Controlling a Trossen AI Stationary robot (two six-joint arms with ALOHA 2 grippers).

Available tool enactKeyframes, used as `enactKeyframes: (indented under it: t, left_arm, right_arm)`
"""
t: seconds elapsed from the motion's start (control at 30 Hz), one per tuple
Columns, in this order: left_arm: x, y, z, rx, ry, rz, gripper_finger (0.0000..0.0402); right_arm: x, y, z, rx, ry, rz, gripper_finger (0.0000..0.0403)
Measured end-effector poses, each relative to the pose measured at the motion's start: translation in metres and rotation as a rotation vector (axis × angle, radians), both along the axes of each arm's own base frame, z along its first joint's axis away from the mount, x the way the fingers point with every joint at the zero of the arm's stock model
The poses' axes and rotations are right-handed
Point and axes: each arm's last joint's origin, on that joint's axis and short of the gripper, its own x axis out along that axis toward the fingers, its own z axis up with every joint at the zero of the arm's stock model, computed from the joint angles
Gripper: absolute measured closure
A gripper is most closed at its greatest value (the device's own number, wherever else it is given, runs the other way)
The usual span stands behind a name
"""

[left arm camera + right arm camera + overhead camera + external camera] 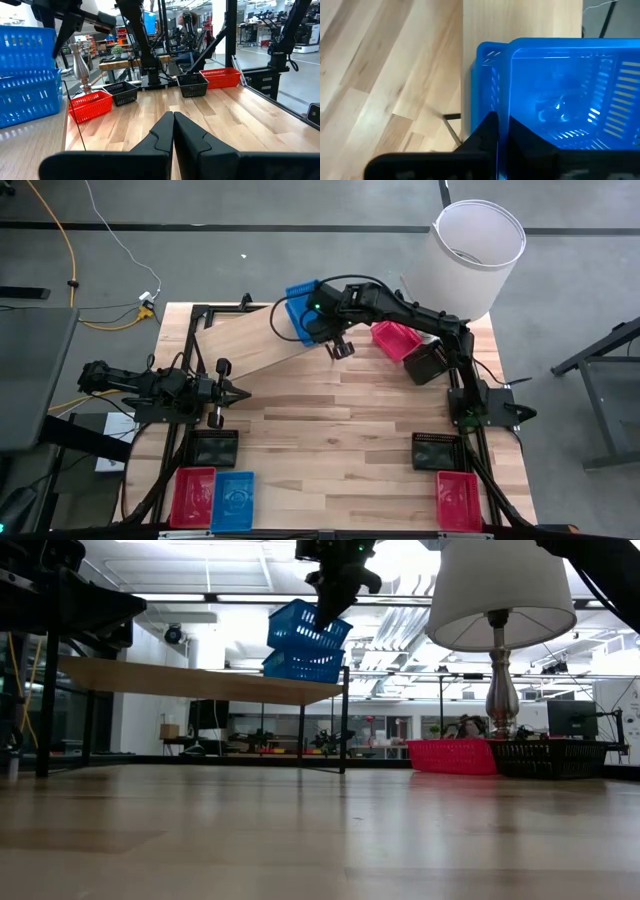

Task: Stack baskets on shelf by color
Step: Stack the right blue bin on top of the other blue bin on the shelf

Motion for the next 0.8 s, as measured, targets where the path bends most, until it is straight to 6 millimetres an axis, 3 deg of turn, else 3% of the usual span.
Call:
enactKeyframes:
  t: [0.8]
  left_arm:
    - [0.0000,0.0000,0.0000,0.000,0.000,0.000,0.0398]
  right_arm:
    - [-0.0021,0.0005,-0.0012,0.007,0.025,-0.001,0.0402]
